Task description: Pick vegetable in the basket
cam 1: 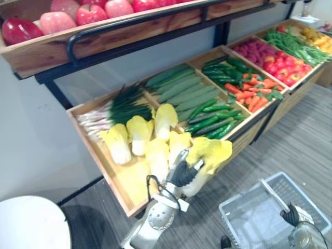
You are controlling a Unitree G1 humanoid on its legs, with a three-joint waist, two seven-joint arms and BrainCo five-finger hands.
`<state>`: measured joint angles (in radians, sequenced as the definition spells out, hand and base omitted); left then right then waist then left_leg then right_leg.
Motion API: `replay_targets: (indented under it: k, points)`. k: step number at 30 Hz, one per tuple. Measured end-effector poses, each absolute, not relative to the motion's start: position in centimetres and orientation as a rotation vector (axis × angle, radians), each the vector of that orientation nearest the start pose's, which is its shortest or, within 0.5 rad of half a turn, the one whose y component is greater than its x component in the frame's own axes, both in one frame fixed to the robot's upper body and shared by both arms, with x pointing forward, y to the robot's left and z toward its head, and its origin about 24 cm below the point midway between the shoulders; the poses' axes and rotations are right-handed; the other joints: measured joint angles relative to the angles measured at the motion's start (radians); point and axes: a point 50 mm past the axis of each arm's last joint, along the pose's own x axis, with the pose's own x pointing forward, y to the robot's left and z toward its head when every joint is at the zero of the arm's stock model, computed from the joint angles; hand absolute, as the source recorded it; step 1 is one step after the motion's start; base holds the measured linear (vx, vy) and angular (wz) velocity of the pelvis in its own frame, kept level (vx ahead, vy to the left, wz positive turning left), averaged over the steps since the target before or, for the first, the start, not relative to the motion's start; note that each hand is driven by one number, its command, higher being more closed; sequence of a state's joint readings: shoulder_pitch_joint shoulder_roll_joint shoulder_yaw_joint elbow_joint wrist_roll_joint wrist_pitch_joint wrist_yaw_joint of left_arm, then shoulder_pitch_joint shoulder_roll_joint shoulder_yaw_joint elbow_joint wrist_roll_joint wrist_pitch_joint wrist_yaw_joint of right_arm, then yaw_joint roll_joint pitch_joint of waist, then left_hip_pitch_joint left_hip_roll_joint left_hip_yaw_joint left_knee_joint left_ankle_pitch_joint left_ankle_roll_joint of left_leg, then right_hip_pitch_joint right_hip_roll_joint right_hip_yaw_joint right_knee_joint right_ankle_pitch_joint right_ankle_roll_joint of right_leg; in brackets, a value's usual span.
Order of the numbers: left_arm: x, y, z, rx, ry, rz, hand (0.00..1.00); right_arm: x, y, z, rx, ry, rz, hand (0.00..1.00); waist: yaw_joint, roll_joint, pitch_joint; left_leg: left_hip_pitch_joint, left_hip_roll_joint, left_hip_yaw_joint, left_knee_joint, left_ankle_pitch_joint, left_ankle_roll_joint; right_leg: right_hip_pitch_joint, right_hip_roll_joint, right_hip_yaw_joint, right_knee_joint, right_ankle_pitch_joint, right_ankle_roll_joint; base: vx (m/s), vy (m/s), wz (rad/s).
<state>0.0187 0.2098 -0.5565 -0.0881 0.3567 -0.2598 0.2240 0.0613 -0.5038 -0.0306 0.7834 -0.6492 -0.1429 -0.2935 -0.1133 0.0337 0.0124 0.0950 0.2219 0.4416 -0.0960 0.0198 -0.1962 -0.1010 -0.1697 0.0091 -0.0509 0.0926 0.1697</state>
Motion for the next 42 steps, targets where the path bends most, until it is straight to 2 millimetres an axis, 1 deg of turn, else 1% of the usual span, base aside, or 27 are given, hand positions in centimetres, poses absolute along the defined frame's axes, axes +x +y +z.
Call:
replay_targets:
  k: [1,2,3,5,6,7,8,11,14,17,21,24,26,30,31,36,37,42]
  points:
    - [21.1,4.7,5.7,0.402,-0.378,-0.444,1.0,17.7,-32.0,-5.7,-1.156,0.55,-0.126,1.0,-0.012,-0.005,0.004,0.0,-0.004,0.018,0.0,0.0,0.001,-0.013,0.001,0.019,-0.002,0.008,0.0,0.0,0.003,-0.42]
    - [21.1,4.0,5.3,0.404,-0.366,-0.473,1.0,18.3,-31.7,-5.2,-1.14,0.515,-0.133,1.0,-0.022,0.002,0.0,0.003,-0.005,0.032,0.0,0.0,0.001,-0.019,0.002,0.032,-0.002,0.013,0.0,0.01,-0.003,-0.52]
    - [21.2,3.1,4.9,0.405,-0.353,-0.51,1.0,18.9,-31.4,-4.5,-1.135,0.473,-0.138,1.0,-0.028,-0.002,0.003,0.014,-0.005,0.052,0.0,-0.001,0.0,-0.024,0.008,0.055,-0.002,0.022,0.0,0.02,-0.008,-0.48]
    - [21.4,2.1,4.8,0.403,-0.345,-0.541,1.0,19.7,-30.9,-3.5,-1.129,0.412,-0.144,1.0,-0.04,0.001,0.001,0.027,-0.005,0.072,0.0,-0.004,-0.001,-0.027,0.013,0.076,-0.002,0.025,0.001,0.01,-0.009,-0.4]
    - [21.7,1.2,4.7,0.401,-0.344,-0.562,1.0,20.4,-30.5,-2.5,-1.104,0.356,-0.155,1.0,-0.054,-0.005,0.005,0.035,-0.007,0.09,0.0,-0.008,-0.001,-0.031,0.015,0.093,-0.002,0.029,0.001,0.0,-0.007,-0.35]
    - [21.8,0.7,4.7,0.402,-0.347,-0.577,1.0,20.8,-30.2,-2.0,-1.095,0.329,-0.158,1.0,-0.055,-0.003,0.004,0.039,-0.008,0.1,0.0,-0.009,-0.001,-0.035,0.017,0.105,-0.002,0.032,0.001,-0.01,-0.012,-0.35]
    - [22.0,0.2,4.6,0.405,-0.344,-0.59,1.0,21.0,-30.0,-1.6,-1.072,0.309,-0.161,1.0,-0.063,-0.009,0.007,0.043,-0.009,0.108,0.0,-0.012,-0.002,-0.037,0.019,0.113,-0.003,0.034,0.001,-0.01,-0.016,-0.32]
    - [22.1,-1.0,3.7,0.424,-0.31,-0.63,1.0,21.6,-29.2,-0.3,-1.016,0.244,-0.158,1.0,-0.071,-0.009,0.008,0.06,-0.009,0.136,0.0,-0.019,-0.006,-0.037,0.026,0.14,-0.011,0.04,0.001,-0.01,-0.019,-0.25]
    - [22.0,-2.2,2.7,0.441,-0.271,-0.669,1.0,21.5,-28.9,0.3,-0.947,0.215,-0.156,1.0,-0.076,-0.011,0.009,0.065,-0.009,0.148,0.0,-0.025,-0.01,-0.038,0.028,0.151,-0.017,0.041,0.003,-0.01,-0.026,-0.13]
    - [22.1,-3.3,2.3,0.48,-0.255,-0.711,1.0,20.9,-28.7,0.5,-0.891,0.216,-0.128,1.0,-0.077,-0.013,0.011,0.065,-0.011,0.15,0.0,-0.027,-0.009,-0.04,0.028,0.153,-0.017,0.041,0.003,0.0,-0.008,-0.02]
    - [22.9,-3.7,1.8,0.539,-0.241,-0.72,1.0,20.3,-27.9,0.3,-0.822,0.228,-0.073,1.0,-0.081,-0.018,0.014,0.064,-0.011,0.15,0.0,-0.028,-0.008,-0.042,0.028,0.153,-0.017,0.041,0.003,0.0,0.0,0.0]
    - [23.2,-4.0,1.2,0.593,-0.233,-0.718,1.0,19.8,-27.0,0.1,-0.776,0.23,-0.01,1.0,-0.087,-0.026,0.019,0.064,-0.012,0.15,0.0,-0.03,-0.008,-0.042,0.027,0.153,-0.017,0.042,0.004,0.0,0.0,0.0]
    - [23.3,-4.2,0.9,0.616,-0.221,-0.723,1.0,19.8,-26.4,0.1,-0.719,0.223,0.017,1.0,-0.092,-0.039,0.027,0.064,-0.013,0.15,0.0,-0.032,-0.008,-0.042,0.025,0.154,-0.018,0.041,0.004,0.0,-0.033,0.0]
    - [23.5,-4.5,0.6,0.673,-0.224,-0.737,1.0,19.7,-25.5,0.7,-0.676,0.182,0.056,1.0,-0.103,-0.05,0.039,0.064,-0.014,0.151,0.0,-0.035,-0.009,-0.043,0.025,0.155,-0.018,0.041,0.005,-0.01,-0.037,-0.01]
    - [23.5,-4.6,0.6,0.676,-0.224,-0.737,0.0,19.7,-25.5,0.7,-0.674,0.179,0.057,1.0,-0.104,-0.05,0.04,0.064,-0.014,0.151,0.0,-0.036,-0.009,-0.044,0.025,0.155,-0.018,0.041,0.005,0.0,-0.037,-0.02]
    - [23.7,-4.7,-0.3,0.723,-0.189,-0.736,0.0,19.3,-25.5,0.5,-0.674,0.192,0.059,1.0,-0.106,-0.053,0.054,0.061,-0.015,0.151,0.0,-0.038,-0.009,-0.047,0.025,0.156,-0.018,0.041,0.005,-0.01,-0.051,-0.01]
    - [23.8,-4.6,-0.6,0.755,-0.186,-0.742,0.0,19.3,-25.5,0.5,-0.674,0.192,0.059,1.0,-0.106,-0.054,0.055,0.06,-0.015,0.151,0.001,-0.038,-0.009,-0.048,0.025,0.156,-0.018,0.041,0.005,-0.01,-0.044,0.0]
    - [23.5,-4.8,-1.0,0.791,-0.188,-0.77,0.0,19.3,-25.5,0.5,-0.674,0.192,0.059,1.0,-0.106,-0.061,0.059,0.058,-0.014,0.149,0.001,-0.038,-0.009,-0.048,0.024,0.154,-0.018,0.04,0.005,0.0,-0.007,0.0]
